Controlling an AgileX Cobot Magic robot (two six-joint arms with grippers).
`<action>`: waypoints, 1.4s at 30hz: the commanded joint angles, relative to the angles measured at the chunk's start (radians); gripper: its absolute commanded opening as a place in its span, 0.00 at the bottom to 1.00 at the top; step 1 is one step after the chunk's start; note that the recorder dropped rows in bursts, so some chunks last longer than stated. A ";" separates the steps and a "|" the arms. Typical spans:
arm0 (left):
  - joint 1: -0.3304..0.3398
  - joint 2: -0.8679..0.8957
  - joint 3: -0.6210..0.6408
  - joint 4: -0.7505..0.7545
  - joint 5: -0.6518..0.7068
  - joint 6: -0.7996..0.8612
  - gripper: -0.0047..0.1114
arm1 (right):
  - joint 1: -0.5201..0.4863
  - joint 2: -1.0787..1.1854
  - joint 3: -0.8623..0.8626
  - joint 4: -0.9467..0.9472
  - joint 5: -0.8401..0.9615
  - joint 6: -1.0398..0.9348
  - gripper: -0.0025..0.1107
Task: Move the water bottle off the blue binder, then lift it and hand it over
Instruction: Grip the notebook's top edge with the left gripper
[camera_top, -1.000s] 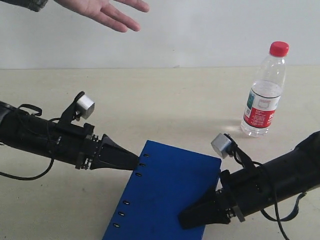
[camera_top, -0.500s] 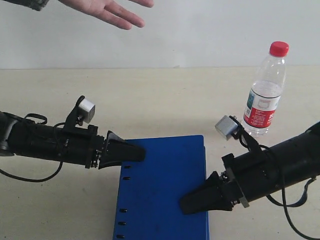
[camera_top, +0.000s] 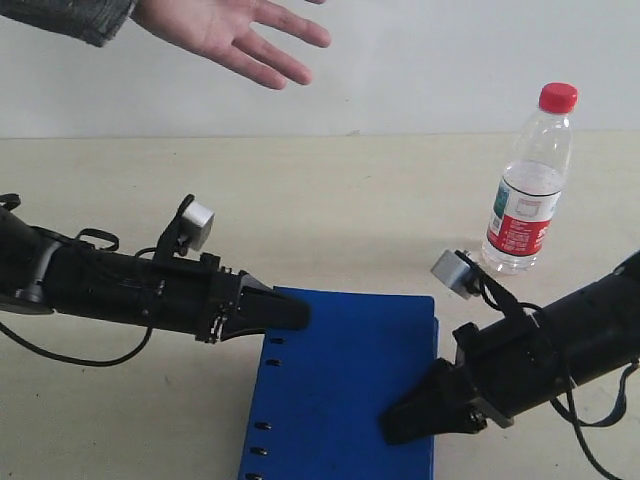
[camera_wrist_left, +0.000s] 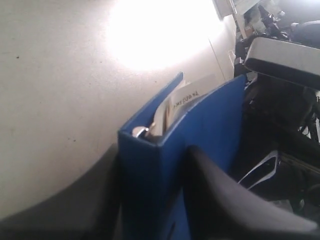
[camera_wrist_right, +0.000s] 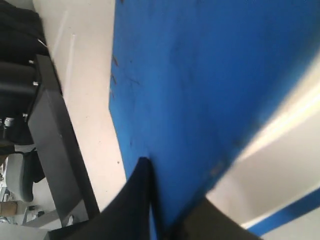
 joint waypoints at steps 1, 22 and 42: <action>-0.081 -0.002 0.006 0.047 0.053 -0.025 0.18 | 0.004 -0.011 -0.008 0.067 -0.056 0.003 0.02; -0.072 -0.289 0.071 0.214 0.053 -0.012 0.09 | 0.002 -0.072 -0.008 -0.136 -0.110 0.083 0.53; -0.019 -0.605 0.186 0.338 -0.072 -0.085 0.09 | 0.002 -0.379 -0.008 -0.458 -0.251 0.417 0.54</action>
